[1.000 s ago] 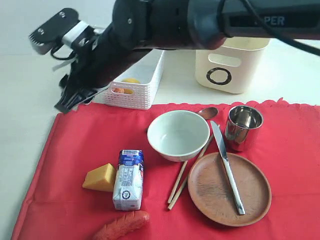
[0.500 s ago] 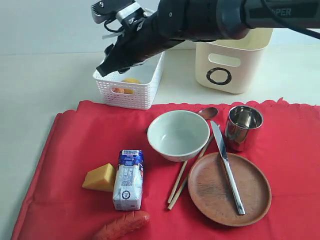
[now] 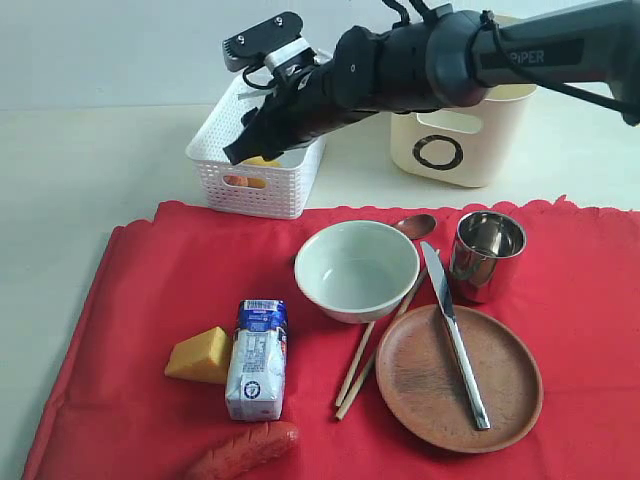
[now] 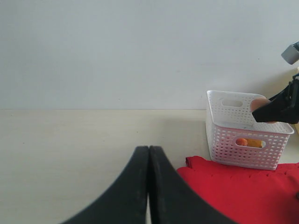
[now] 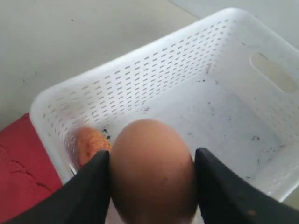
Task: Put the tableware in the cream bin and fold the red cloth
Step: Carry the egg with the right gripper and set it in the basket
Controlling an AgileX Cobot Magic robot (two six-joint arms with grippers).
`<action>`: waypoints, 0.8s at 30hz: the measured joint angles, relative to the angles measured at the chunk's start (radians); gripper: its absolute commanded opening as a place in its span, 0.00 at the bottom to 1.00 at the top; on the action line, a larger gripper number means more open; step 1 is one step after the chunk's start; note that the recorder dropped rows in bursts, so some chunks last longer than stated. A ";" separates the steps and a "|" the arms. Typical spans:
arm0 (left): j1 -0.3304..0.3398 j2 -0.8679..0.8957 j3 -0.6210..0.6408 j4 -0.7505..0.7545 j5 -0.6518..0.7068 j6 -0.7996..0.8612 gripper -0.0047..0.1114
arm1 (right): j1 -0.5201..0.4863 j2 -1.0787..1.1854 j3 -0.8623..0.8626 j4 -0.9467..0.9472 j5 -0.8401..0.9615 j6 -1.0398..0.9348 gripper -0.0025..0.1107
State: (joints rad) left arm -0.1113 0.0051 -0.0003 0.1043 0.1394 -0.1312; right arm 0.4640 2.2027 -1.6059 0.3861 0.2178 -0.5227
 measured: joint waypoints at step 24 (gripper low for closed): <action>0.000 0.000 0.000 0.000 0.000 0.000 0.05 | 0.000 0.015 0.000 0.000 -0.027 0.002 0.64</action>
State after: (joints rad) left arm -0.1113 0.0051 -0.0003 0.1043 0.1394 -0.1312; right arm 0.4640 2.2182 -1.6059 0.3861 0.1904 -0.5206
